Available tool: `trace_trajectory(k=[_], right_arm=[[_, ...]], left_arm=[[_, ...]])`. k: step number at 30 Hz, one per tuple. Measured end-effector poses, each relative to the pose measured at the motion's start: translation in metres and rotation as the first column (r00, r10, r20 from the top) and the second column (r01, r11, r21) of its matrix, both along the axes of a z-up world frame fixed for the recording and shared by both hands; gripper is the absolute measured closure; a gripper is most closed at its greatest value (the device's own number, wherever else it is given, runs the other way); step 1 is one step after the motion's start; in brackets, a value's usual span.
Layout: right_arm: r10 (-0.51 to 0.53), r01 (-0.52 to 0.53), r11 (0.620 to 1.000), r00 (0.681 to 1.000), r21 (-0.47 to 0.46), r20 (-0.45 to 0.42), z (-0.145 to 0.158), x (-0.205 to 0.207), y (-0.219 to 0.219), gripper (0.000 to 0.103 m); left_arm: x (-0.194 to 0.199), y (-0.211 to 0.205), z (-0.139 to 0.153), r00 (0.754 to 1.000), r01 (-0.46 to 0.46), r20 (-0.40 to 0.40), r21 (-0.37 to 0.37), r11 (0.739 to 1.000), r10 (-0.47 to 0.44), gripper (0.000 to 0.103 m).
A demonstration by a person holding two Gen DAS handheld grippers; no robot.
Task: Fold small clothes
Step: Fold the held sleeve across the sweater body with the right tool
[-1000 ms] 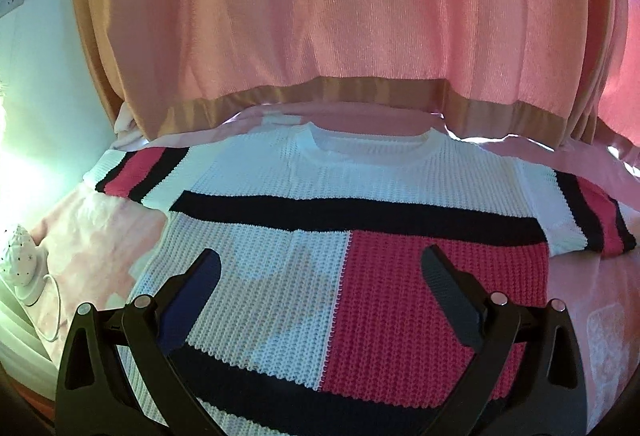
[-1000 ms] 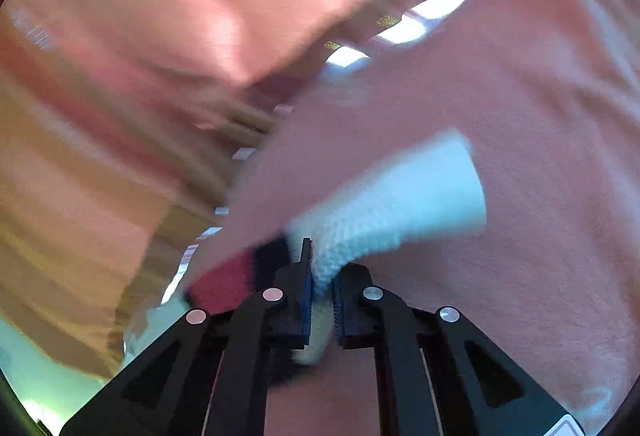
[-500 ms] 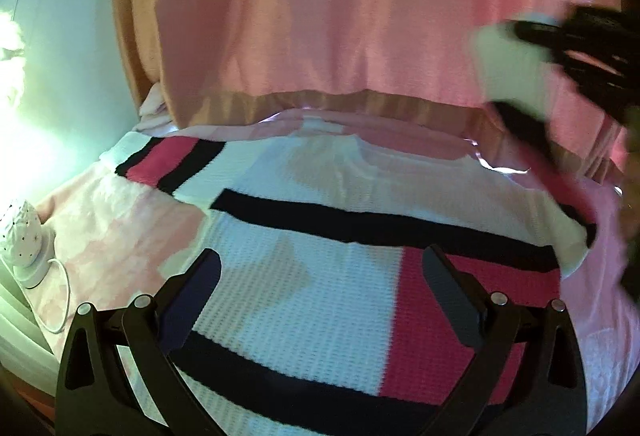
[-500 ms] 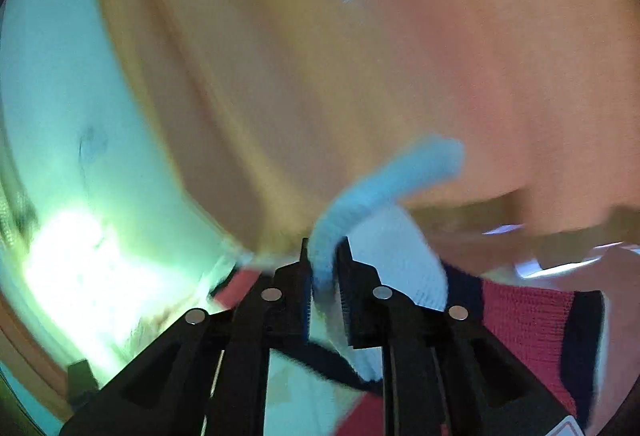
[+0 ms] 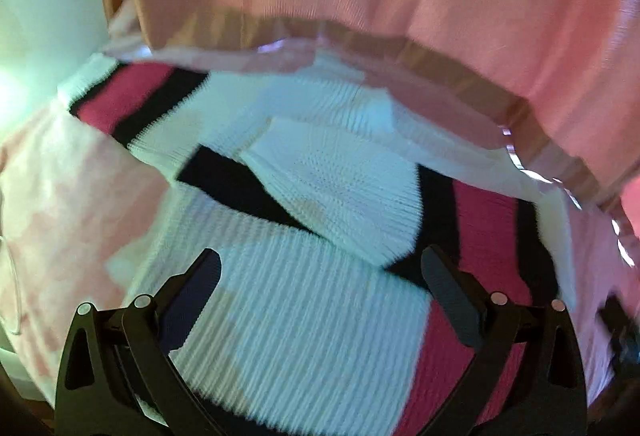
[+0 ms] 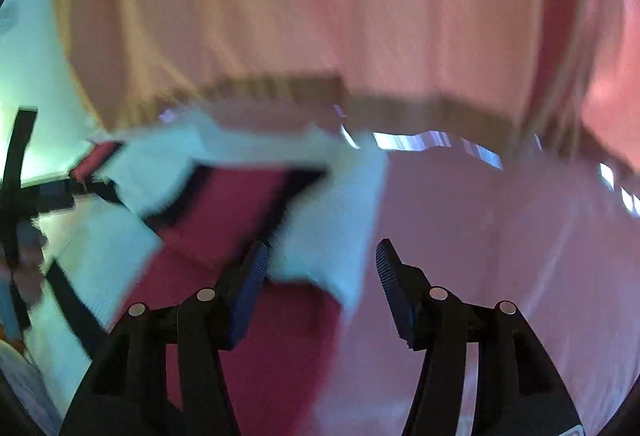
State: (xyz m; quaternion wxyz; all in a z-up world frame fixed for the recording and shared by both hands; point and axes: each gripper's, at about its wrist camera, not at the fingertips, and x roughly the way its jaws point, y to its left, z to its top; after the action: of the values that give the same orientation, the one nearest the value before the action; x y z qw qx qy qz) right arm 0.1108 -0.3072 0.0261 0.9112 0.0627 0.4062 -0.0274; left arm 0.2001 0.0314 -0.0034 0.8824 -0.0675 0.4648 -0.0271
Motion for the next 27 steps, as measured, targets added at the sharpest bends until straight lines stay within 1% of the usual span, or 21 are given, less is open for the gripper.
trace_trajectory(k=[1,3,5,6,7,8,9,10,11,12,13,15,16,17,19,20,21,22,24,26,27], right_arm=[[-0.010,0.010,1.000,1.000,-0.003,-0.022,-0.008,-0.002,0.000,0.047],[-0.017,0.017,1.000,0.997,0.006,-0.079,-0.033,0.008,-0.004,0.047],[-0.004,0.005,1.000,0.997,0.011,-0.077,-0.042,0.014,0.001,0.047],[0.006,-0.005,1.000,0.997,0.011,-0.075,-0.042,0.017,0.005,0.048],[0.018,-0.016,0.999,0.997,0.028,-0.076,-0.044,0.021,0.008,0.056],[0.024,-0.020,0.999,0.997,0.050,-0.076,-0.049,0.023,0.006,0.066],[0.021,-0.014,0.997,0.997,0.075,-0.081,-0.058,0.027,0.004,0.090],[0.003,0.005,0.996,0.997,0.094,-0.082,-0.057,0.030,0.002,0.091],[-0.032,0.038,0.991,0.998,0.129,-0.045,-0.051,0.026,-0.005,0.091],[-0.064,0.064,0.986,0.998,0.156,-0.005,-0.042,0.020,-0.010,0.092],[-0.097,0.088,0.981,0.994,0.174,0.044,-0.025,0.012,-0.016,0.092],[-0.123,0.108,0.980,0.989,0.167,0.087,-0.008,-0.001,-0.023,0.092],[-0.129,0.117,0.981,0.989,0.152,0.073,-0.011,-0.002,-0.028,0.092],[-0.141,0.140,0.982,0.990,0.130,0.001,-0.026,0.000,-0.034,0.092],[-0.139,0.164,0.974,0.977,0.155,-0.161,-0.060,0.007,-0.042,0.090],[-0.158,0.193,0.962,0.971,0.195,-0.181,-0.065,0.003,-0.044,0.090],[-0.167,0.202,0.958,0.970,0.204,-0.175,-0.060,0.000,-0.044,0.089],[-0.169,0.194,0.963,0.976,0.187,-0.140,-0.043,-0.005,-0.039,0.088],[-0.165,0.171,0.970,0.985,0.171,-0.050,-0.015,-0.017,-0.031,0.087],[-0.167,0.156,0.975,0.984,0.158,0.061,0.011,-0.029,-0.021,0.085],[-0.153,0.138,0.977,0.984,0.164,0.086,0.016,-0.027,-0.016,0.084]], left_arm=[[0.008,-0.002,-0.007,1.000,-0.009,-0.010,0.010,1.000,0.009,0.005],[0.022,-0.005,-0.023,0.999,-0.015,-0.037,0.028,0.999,0.016,0.010],[0.034,-0.005,-0.035,0.996,-0.010,-0.092,-0.014,1.000,0.008,0.026],[0.038,-0.005,-0.040,0.993,-0.007,-0.115,-0.034,0.999,0.003,0.031],[0.042,-0.006,-0.045,0.992,-0.005,-0.129,-0.036,0.999,0.000,0.038],[0.044,-0.007,-0.045,0.994,-0.001,-0.113,-0.015,1.000,-0.001,0.045],[0.045,-0.010,-0.043,0.997,0.014,-0.082,0.004,1.000,-0.013,0.053],[0.046,-0.015,-0.041,0.997,0.041,-0.063,0.022,0.999,-0.040,0.069],[0.047,-0.019,-0.038,0.996,0.071,-0.050,0.023,0.997,-0.069,0.078],[0.047,-0.022,-0.036,0.996,0.077,-0.041,0.023,0.997,-0.076,0.081],[0.046,-0.023,-0.034,0.997,0.076,-0.028,0.028,0.997,-0.075,0.084],[0.046,-0.025,-0.036,0.997,0.073,-0.014,0.053,0.996,-0.072,0.084],[0.049,-0.024,-0.040,0.997,0.069,-0.022,0.054,0.996,-0.068,0.084],[0.049,-0.023,-0.045,0.998,0.067,-0.022,0.050,0.996,-0.066,0.084],[0.049,-0.026,-0.044,0.998,0.069,-0.006,0.063,0.996,-0.068,0.084],[0.048,-0.025,-0.042,0.998,0.067,-0.008,0.065,0.996,-0.067,0.083],[0.047,-0.025,-0.041,0.998,0.062,-0.012,0.053,0.997,-0.061,0.083],[0.045,-0.022,-0.037,0.998,0.058,-0.016,0.021,0.998,-0.058,0.082],[0.045,-0.017,-0.032,0.999,0.052,-0.008,-0.004,0.999,-0.052,0.081],[0.041,-0.013,-0.030,0.999,0.043,0.013,0.013,0.999,-0.043,0.080],[0.041,-0.012,-0.032,0.999,0.045,0.010,0.019,0.999,-0.045,0.080]])
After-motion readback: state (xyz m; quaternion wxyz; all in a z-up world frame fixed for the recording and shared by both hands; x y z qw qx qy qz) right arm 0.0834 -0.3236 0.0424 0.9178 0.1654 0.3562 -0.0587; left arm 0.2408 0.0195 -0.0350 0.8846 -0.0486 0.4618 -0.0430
